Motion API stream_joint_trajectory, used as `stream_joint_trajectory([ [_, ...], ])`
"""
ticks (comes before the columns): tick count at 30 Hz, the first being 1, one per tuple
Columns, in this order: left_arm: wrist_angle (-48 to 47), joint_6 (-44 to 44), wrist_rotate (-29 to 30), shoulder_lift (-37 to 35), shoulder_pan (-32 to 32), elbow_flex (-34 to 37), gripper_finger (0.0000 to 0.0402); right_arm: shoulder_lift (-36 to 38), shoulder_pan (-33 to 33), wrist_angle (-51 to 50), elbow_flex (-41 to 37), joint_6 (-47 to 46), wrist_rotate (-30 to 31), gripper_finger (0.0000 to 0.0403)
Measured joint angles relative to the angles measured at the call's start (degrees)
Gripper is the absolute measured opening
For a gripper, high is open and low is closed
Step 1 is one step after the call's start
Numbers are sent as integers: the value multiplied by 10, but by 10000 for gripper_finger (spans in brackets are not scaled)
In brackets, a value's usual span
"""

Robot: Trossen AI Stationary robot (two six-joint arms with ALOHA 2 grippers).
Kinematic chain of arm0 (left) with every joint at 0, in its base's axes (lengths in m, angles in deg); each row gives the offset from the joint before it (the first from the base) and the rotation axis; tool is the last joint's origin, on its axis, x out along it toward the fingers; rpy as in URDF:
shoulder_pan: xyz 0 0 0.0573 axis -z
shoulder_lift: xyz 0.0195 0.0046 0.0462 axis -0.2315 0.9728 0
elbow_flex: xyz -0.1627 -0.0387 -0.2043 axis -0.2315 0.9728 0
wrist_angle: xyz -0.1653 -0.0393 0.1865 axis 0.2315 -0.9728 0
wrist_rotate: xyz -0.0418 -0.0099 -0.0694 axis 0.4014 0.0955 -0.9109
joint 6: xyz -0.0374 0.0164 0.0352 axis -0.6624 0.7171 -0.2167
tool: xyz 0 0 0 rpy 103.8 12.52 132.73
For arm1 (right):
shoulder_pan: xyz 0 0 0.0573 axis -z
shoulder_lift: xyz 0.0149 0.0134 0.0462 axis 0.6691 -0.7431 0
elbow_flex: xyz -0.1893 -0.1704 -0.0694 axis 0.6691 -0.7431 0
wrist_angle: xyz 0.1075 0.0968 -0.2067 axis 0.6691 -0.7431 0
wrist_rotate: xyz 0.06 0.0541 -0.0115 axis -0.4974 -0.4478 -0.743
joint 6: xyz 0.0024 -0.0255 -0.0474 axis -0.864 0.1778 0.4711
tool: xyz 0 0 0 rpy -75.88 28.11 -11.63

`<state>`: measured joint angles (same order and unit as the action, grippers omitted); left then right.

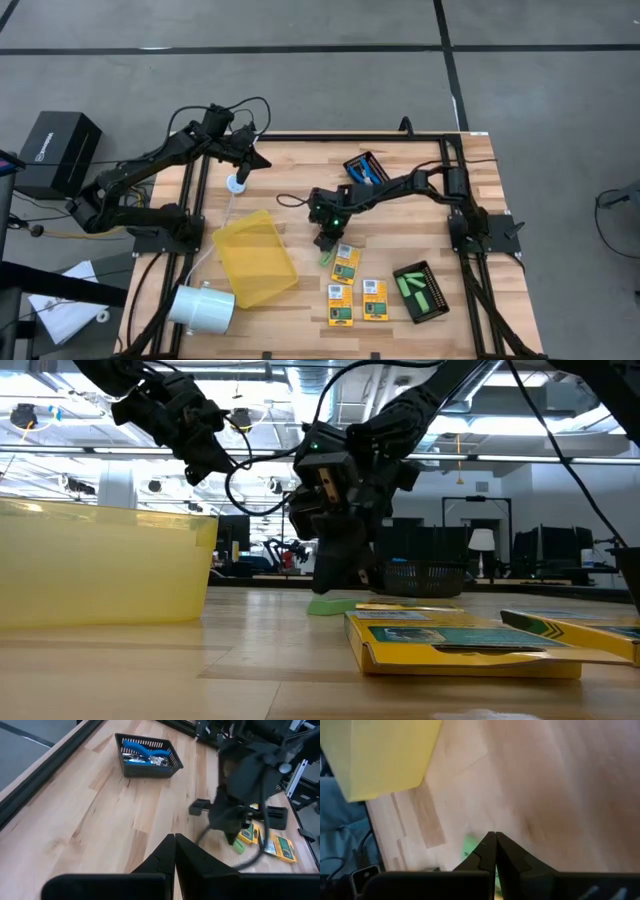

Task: Pick & Place School Supplies
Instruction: Put the green eraser into the bottom black bin

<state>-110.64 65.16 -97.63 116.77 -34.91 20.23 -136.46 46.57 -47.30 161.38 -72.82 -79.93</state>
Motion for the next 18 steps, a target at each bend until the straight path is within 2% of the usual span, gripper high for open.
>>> stream_joint_trajectory([
  [6,3,0,0,0,0,0,2,0,-13,0,0,2,-40,0],
  [18,9,0,0,0,0,0,2,0,-20,0,0,11,-28,0],
])
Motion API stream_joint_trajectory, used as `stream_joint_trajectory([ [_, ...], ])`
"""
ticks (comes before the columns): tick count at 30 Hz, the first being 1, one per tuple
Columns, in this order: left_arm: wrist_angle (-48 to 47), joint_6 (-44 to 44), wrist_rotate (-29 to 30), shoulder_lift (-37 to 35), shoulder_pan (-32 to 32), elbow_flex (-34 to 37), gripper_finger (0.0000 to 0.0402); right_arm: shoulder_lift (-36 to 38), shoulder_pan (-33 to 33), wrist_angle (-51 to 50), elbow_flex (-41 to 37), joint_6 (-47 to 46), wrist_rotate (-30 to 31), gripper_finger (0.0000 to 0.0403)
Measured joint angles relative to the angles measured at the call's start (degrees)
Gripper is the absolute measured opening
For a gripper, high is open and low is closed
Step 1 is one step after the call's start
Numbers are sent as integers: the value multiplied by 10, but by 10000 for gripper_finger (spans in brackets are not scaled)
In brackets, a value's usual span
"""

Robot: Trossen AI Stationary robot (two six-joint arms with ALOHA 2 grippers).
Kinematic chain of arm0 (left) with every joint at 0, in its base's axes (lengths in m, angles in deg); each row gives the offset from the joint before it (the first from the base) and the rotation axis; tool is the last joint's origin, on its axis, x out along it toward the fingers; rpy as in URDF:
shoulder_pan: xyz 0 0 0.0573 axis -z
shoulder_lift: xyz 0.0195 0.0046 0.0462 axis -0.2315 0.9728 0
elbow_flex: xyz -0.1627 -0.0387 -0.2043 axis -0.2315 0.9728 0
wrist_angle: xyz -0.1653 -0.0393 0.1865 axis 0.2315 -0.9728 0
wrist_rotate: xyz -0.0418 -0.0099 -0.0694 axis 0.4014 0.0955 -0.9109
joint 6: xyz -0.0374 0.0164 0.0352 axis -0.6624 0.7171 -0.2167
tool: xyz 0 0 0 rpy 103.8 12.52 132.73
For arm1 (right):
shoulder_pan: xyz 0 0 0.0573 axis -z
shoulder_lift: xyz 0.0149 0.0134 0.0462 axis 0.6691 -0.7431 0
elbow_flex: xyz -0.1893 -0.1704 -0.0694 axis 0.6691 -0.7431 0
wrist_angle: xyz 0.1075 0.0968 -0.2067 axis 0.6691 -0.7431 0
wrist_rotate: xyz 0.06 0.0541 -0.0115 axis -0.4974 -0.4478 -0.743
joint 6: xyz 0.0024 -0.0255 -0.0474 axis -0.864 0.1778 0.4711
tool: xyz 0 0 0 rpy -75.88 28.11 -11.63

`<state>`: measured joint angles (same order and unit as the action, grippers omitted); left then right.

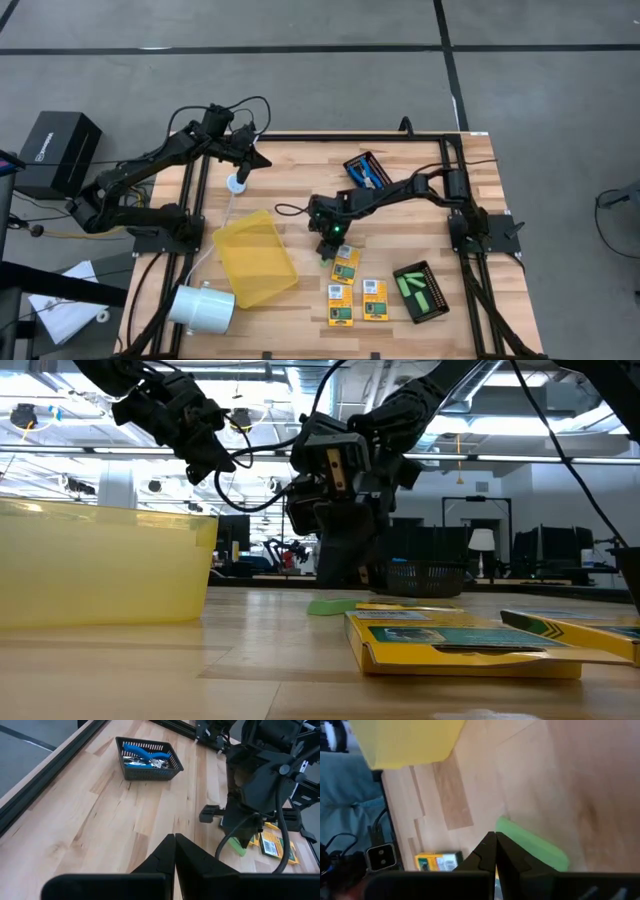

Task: Pick & Place School Supplies
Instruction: Put the green eraser into the bottom black bin

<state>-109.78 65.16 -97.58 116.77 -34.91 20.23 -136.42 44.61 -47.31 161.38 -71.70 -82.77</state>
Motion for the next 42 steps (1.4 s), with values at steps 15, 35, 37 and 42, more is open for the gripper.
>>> stream_joint_trajectory([
  [15,0,2,0,0,0,0,2,0,0,0,0,5,20,0],
  [35,0,6,0,0,0,0,2,3,-4,12,-24,1,38,0],
  [37,0,6,0,0,0,0,2,3,-4,15,-31,0,36,0],
  [42,0,6,0,0,0,0,2,3,-2,32,-34,-1,34,0],
])
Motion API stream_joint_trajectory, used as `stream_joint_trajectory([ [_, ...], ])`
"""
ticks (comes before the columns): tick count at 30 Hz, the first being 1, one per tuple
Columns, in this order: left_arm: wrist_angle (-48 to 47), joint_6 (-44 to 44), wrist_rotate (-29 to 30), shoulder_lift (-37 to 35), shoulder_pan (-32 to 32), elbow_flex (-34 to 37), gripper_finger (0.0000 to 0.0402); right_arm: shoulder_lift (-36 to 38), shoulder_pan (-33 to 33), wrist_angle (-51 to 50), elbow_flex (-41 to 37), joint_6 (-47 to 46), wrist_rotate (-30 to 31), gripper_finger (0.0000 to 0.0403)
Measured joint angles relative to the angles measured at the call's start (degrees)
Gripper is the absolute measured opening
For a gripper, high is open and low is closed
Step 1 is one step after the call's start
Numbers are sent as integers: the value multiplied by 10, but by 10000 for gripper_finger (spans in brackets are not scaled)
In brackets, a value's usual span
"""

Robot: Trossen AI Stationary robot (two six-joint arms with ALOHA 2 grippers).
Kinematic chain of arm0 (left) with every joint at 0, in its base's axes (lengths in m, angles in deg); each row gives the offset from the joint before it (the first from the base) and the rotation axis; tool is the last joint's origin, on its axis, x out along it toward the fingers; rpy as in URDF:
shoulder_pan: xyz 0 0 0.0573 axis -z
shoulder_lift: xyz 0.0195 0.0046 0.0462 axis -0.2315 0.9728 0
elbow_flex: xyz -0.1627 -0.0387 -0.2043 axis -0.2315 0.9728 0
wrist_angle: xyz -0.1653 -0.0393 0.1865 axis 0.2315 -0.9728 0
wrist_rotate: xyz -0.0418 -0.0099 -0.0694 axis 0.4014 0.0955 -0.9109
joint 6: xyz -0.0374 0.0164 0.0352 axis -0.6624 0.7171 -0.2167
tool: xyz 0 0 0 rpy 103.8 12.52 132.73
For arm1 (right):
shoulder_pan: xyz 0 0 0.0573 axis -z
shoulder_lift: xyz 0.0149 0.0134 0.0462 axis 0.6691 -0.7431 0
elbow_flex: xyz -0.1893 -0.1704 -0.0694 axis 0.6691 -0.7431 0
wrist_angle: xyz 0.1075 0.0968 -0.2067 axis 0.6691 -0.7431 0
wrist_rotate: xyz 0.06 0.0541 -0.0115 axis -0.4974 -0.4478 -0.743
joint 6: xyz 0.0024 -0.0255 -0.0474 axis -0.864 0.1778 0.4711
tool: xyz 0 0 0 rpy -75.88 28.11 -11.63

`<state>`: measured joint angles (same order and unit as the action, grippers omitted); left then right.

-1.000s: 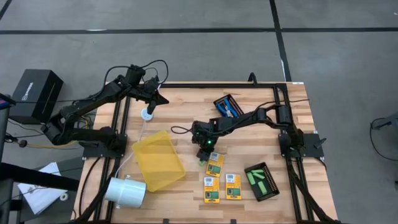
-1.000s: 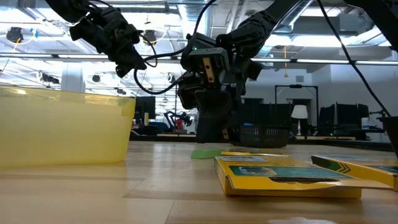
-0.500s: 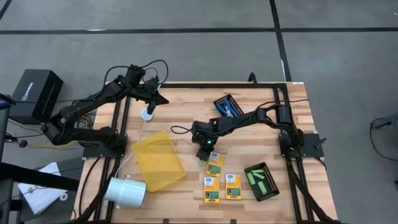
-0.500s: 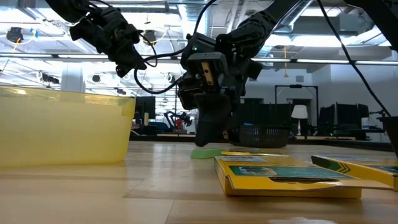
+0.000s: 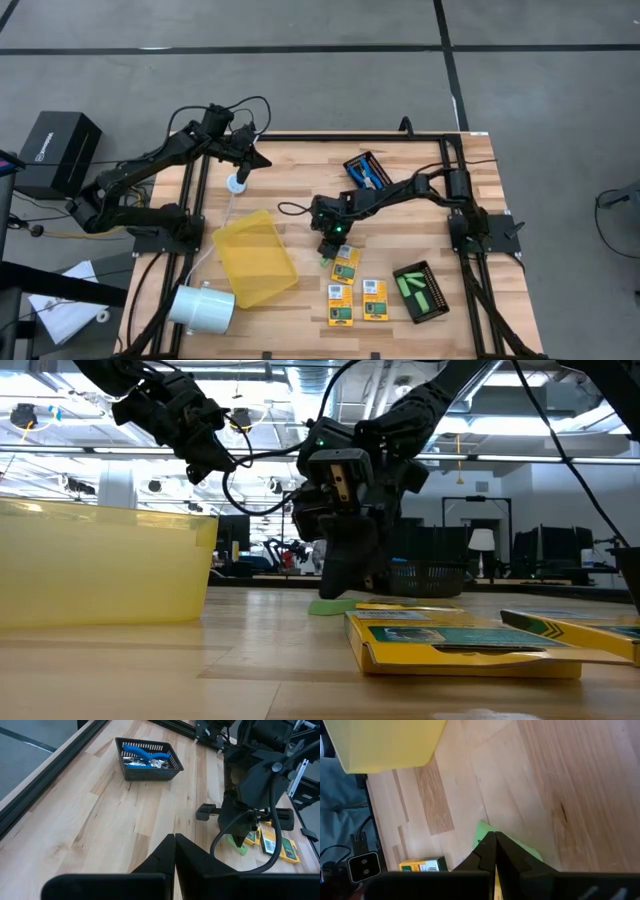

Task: Pick & Place School Supplies
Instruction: Put the green eraser into the bottom black bin

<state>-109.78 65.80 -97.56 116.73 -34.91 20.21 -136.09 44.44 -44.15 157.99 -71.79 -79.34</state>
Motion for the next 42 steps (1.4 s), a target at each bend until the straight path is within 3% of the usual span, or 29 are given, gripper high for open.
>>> stream_joint_trajectory([
  [24,-7,9,0,0,0,0,2,-6,33,13,-3,20,13,0],
  [42,-6,10,0,0,-35,0,2,-40,94,22,59,43,10,0],
])
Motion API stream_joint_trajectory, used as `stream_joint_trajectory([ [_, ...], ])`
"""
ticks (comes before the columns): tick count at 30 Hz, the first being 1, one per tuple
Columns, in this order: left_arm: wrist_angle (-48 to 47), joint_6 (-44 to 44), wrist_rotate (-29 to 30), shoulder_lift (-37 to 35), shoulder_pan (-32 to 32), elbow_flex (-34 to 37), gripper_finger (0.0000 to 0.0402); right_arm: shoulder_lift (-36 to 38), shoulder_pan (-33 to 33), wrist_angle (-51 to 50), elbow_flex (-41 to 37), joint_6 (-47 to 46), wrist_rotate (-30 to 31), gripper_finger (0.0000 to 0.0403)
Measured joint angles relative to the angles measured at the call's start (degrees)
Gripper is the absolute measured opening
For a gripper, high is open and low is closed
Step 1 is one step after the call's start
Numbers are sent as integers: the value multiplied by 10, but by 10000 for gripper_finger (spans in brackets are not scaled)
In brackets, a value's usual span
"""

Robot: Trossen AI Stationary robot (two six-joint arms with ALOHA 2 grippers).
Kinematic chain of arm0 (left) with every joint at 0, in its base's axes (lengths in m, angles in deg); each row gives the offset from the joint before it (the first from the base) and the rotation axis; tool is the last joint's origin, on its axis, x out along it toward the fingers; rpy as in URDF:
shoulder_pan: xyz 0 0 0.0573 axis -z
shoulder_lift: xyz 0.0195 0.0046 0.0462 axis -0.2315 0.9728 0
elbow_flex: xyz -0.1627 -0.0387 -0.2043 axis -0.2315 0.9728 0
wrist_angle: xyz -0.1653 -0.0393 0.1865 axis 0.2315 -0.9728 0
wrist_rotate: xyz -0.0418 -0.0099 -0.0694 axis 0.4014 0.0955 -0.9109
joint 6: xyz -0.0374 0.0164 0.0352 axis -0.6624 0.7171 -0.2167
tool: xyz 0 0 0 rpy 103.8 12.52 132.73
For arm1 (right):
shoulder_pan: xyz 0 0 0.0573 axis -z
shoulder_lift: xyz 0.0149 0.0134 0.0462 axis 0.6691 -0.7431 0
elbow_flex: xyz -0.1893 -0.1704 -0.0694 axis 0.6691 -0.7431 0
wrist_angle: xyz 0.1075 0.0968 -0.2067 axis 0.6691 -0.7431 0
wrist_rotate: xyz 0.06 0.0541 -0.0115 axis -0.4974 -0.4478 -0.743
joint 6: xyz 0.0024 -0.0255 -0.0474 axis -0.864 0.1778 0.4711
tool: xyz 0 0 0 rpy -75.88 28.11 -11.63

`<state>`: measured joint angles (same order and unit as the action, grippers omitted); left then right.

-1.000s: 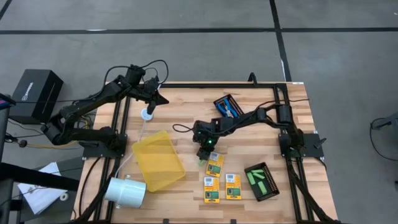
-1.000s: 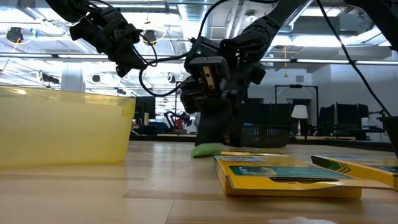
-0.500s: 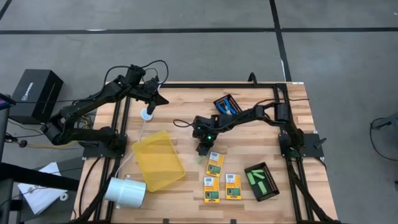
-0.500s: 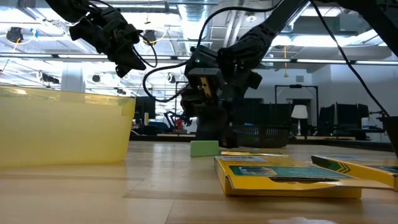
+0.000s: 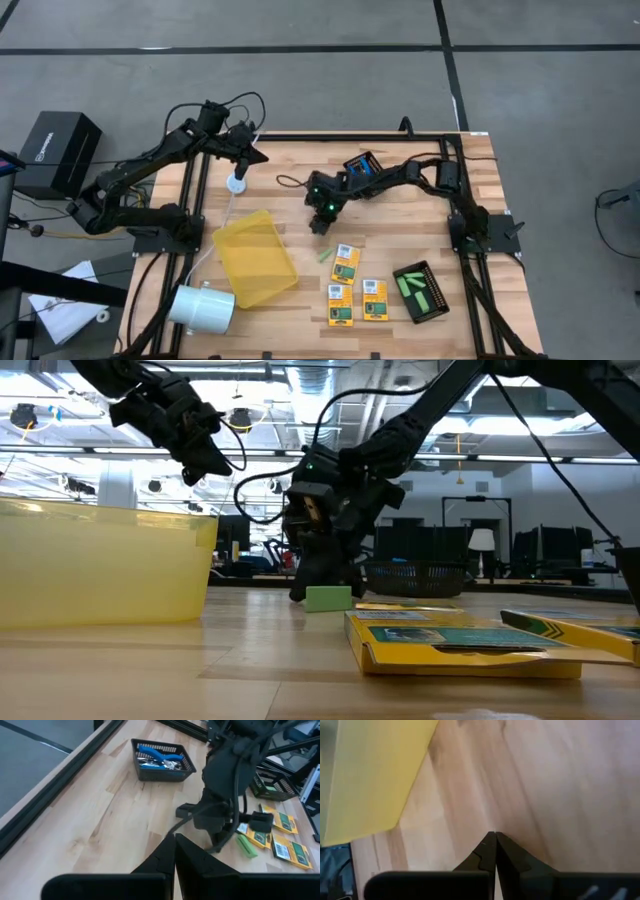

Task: Pick & Place School Supplies
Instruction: Put the green eraser into the bottom black bin

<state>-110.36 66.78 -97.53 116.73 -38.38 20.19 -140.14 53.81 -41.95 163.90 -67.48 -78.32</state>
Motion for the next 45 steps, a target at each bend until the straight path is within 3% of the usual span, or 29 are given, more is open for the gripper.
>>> stream_joint_trajectory([
  [7,3,0,0,0,-4,0,2,52,38,8,47,9,-88,0],
  [11,10,1,-1,0,-11,0,2,80,49,-23,50,21,-109,11],
  [15,12,0,-1,0,-22,0,2,110,49,-120,52,81,-124,55],
  [21,17,0,-1,0,-33,0,2,117,26,-221,52,175,-117,156],
  [26,20,-1,-1,0,-33,0,2,111,3,-240,51,252,-68,232],
  [29,20,-3,-1,0,-33,0,2,112,-13,-241,52,312,-12,252],
  [39,24,-55,-1,0,-28,0,2,111,-76,-298,52,534,94,226],
  [45,24,-58,0,0,-28,0,2,111,-96,-281,52,577,117,220],
])
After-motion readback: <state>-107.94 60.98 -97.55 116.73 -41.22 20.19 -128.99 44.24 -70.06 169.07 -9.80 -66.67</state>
